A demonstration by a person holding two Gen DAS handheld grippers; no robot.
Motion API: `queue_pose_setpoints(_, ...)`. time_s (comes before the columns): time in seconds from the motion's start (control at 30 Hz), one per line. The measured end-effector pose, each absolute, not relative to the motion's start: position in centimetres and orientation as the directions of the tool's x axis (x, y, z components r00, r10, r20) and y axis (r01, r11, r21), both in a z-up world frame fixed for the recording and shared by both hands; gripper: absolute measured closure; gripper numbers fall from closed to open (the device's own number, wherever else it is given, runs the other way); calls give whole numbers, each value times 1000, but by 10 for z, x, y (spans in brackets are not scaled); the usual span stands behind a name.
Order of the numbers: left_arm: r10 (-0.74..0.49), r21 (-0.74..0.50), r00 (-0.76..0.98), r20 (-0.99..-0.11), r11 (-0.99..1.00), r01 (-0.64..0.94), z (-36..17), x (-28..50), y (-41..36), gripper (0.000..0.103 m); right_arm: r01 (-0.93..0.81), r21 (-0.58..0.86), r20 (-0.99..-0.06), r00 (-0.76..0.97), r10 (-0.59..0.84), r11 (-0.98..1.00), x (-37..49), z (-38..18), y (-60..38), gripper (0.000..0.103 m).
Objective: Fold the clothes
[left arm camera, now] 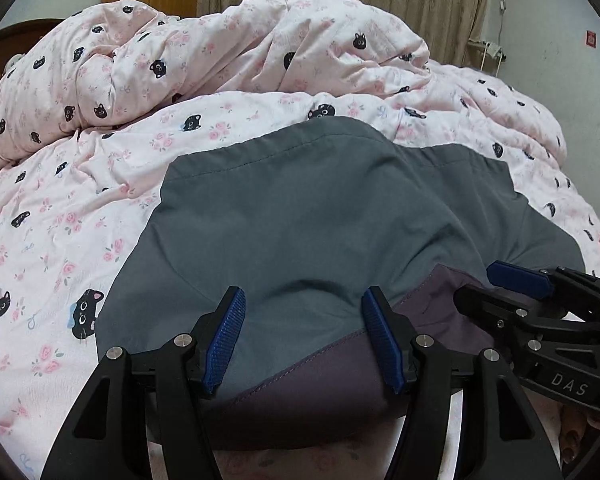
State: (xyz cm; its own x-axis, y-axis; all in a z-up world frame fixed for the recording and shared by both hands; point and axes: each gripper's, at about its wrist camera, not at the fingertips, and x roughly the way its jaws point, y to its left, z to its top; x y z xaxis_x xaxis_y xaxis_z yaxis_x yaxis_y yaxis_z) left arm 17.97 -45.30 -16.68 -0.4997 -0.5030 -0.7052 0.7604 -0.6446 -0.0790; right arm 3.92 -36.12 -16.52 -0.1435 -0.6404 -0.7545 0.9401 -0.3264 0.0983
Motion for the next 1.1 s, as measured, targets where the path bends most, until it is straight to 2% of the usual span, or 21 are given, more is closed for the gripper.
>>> queue_pose_setpoints(0.1,-532,-64,-505,-679,-643,763,-156,184,-447,46,940,103,-742,-145,-654,-325,40,-160,-356,53)
queue_pose_setpoints(0.23,-576,-62,-560,-596,-662,747,-136,186,-437,47,919,208,-649,-127,-750,-336,37,-129,-318,52)
queue_pose_setpoints(0.3,-572,-76,-593,-566,-680,729,-130,184,-435,47,899,272,-611,-113,-784,-342,35,-118,-296,46)
queue_pose_setpoints(0.37,-559,-87,-599,-573,-686,722,-131,180,-437,47,875,332,-587,-101,-804,-352,31,-112,-274,45)
queue_pose_setpoints(0.6,-529,-115,-628,-570,-706,699,-132,165,-438,47,792,441,-627,-66,-776,-424,16,-132,-226,45)
queue_pose_setpoints(0.73,-506,-98,-591,-629,-702,705,-148,153,-443,46,697,548,-648,5,-761,-462,-6,-159,-217,44)
queue_pose_setpoints(0.83,-472,-118,-576,-668,-697,708,-160,149,-451,44,633,620,-623,39,-781,-463,-20,-170,-218,44)
queue_pose_setpoints(1.1,-471,-110,-566,-677,-695,711,-164,146,-450,43,540,711,-555,38,-831,-450,-48,-176,-236,44)
